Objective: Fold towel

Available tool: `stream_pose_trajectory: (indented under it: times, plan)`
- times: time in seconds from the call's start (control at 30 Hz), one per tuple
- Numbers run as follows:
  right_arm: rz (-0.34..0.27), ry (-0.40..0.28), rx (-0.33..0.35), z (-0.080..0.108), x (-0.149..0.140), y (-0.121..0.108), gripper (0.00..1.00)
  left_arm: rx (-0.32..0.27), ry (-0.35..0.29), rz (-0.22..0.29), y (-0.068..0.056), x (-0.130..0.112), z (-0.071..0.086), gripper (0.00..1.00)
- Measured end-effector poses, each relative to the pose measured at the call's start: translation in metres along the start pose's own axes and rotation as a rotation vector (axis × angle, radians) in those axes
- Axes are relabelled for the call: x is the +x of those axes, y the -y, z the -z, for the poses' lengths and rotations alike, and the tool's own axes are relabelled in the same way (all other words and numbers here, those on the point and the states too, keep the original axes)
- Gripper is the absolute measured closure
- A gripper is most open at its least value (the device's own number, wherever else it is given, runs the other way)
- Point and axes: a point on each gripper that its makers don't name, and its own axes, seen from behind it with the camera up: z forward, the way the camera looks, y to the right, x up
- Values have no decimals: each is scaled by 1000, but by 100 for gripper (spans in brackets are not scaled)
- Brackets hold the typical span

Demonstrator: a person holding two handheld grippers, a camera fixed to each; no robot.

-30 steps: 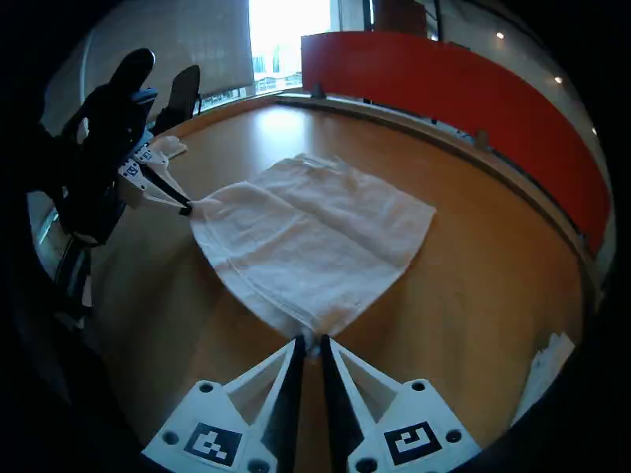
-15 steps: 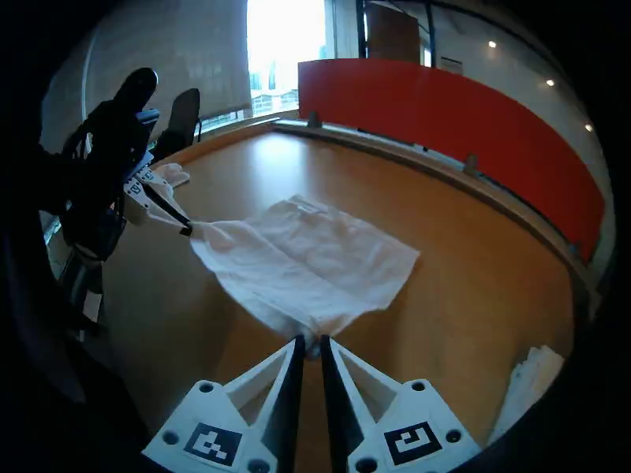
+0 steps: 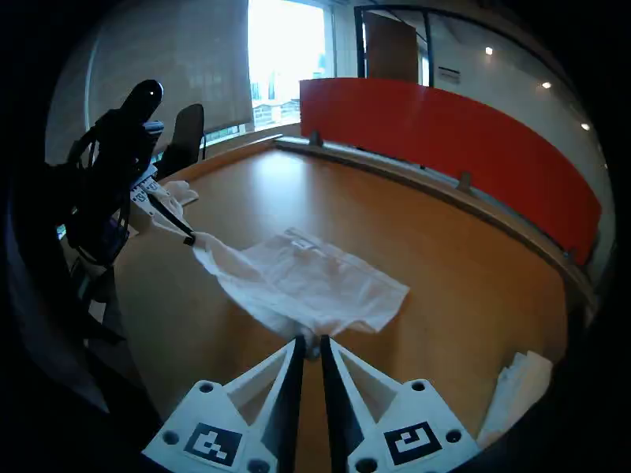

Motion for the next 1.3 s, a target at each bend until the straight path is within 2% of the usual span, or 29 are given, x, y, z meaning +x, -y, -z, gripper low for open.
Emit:
stream_pose_trajectory:
  times: [0.4, 0.6, 1.0, 1.3]
  plan:
    - [-14, -8, 4, 21, 5, 6, 84, -18, 9, -5, -11, 6, 22, 92]
    - [-14, -3, 6, 26, 4, 9, 84, -22, 10, 3, -13, 5, 25, 92]
    - [-13, 8, 8, 16, 3, 3, 84, -9, 31, 20, -11, 3, 21, 92]
    - [-6, 26, 5, -4, 4, -17, 84, 7, 42, 70, 1, 16, 2, 92]
